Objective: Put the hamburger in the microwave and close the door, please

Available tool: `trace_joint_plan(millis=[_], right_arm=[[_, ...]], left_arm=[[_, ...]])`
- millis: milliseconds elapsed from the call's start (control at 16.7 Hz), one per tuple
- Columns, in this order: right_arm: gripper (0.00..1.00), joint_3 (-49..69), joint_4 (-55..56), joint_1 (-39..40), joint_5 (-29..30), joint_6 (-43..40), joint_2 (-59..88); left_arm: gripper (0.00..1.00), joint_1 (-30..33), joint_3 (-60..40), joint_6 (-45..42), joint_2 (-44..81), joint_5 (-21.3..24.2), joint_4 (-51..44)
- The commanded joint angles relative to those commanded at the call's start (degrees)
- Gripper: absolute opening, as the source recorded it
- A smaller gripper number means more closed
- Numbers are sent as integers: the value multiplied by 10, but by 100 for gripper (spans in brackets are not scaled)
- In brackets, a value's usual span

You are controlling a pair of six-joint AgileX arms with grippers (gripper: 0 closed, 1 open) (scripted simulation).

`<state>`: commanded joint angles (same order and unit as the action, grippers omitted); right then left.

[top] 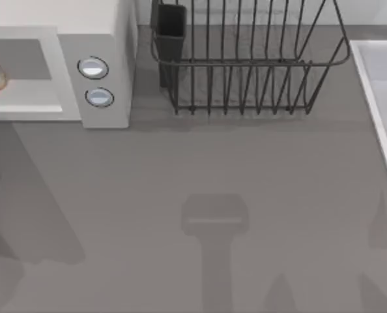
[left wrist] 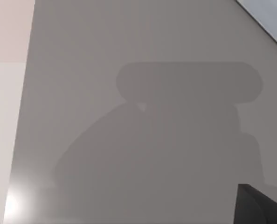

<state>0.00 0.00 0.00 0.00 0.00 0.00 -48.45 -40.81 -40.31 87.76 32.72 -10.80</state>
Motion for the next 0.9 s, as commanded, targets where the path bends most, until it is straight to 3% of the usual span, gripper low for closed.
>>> trace_joint_plan(millis=[420,900], right_arm=[[100,0,0,0,0,0,0],[100,0,0,0,0,0,0]], left_arm=[[0,139,127,130,-143,-81,47],[0,172,146,165,-167,-108,54]])
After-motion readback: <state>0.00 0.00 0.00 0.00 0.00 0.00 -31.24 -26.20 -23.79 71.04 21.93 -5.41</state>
